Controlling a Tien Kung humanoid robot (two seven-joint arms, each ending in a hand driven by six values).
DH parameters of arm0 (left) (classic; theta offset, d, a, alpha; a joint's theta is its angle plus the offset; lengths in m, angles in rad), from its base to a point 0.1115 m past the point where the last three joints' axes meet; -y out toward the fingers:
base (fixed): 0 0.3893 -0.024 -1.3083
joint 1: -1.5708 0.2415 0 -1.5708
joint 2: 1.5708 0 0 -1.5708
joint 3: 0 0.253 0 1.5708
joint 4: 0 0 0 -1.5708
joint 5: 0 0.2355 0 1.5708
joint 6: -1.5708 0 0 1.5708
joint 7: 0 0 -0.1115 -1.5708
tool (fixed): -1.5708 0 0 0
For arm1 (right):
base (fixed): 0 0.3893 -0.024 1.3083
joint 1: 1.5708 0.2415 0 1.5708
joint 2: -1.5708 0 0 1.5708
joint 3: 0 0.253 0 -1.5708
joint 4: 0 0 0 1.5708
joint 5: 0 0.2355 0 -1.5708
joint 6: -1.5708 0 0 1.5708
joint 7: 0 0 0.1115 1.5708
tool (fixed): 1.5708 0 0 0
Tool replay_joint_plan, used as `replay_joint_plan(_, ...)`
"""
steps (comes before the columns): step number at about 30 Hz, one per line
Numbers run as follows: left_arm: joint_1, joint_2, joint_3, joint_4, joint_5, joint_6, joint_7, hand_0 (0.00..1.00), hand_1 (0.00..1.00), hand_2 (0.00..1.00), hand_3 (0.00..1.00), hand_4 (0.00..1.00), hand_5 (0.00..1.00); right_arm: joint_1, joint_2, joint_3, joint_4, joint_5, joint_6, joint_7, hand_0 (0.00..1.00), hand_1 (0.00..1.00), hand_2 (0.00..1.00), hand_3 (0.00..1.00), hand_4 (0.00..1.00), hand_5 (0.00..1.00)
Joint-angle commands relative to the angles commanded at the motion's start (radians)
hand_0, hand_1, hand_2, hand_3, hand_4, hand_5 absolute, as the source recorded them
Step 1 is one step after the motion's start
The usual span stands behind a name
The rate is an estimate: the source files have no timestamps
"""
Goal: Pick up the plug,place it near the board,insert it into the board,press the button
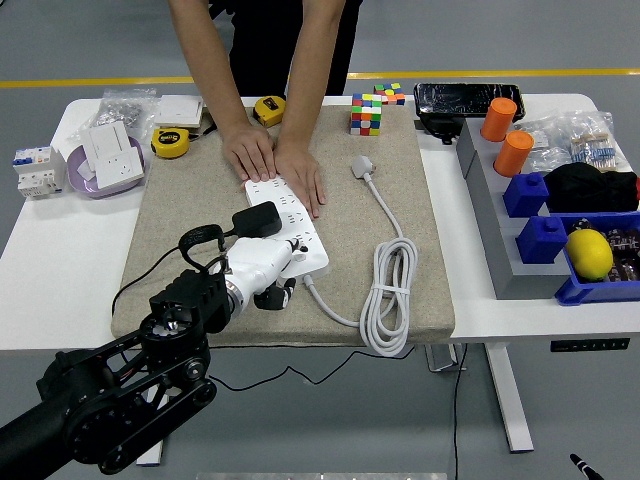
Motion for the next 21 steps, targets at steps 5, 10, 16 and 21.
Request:
replay_joint_plan(5,0.002,-0.003,0.0,0.034,0.0,0.012,-0.008,0.152,0.045,0.155,0.876,0.442,0.1,-0.001,0.0,0.003,0.0,-0.003,0.0,0.0,0.819,0.738,0.736,0.768,0.998,0.934)
replay_joint_plan(10,0.003,-0.001,0.005,0.048,-0.004,0.0,-0.005,0.151,0.045,0.155,0.86,0.438,0.094,-0.001,-0.001,0.003,0.0,-0.001,-0.001,0.0,0.819,0.739,0.736,0.768,0.998,0.935)
replay_joint_plan(16,0.002,0.001,0.008,0.062,-0.005,-0.018,0.001,0.152,0.044,0.154,0.841,0.436,0.088,0.0,0.0,0.002,0.0,0.001,-0.001,0.001,0.819,0.738,0.736,0.768,0.998,0.936)
replay_joint_plan(21,0.005,0.009,-0.015,0.026,0.007,-0.016,-0.004,0.152,0.044,0.154,0.804,0.433,0.086,-0.001,-0.001,0.004,0.0,-0.001,-0.001,0.0,0.819,0.738,0.736,0.768,0.998,0.938)
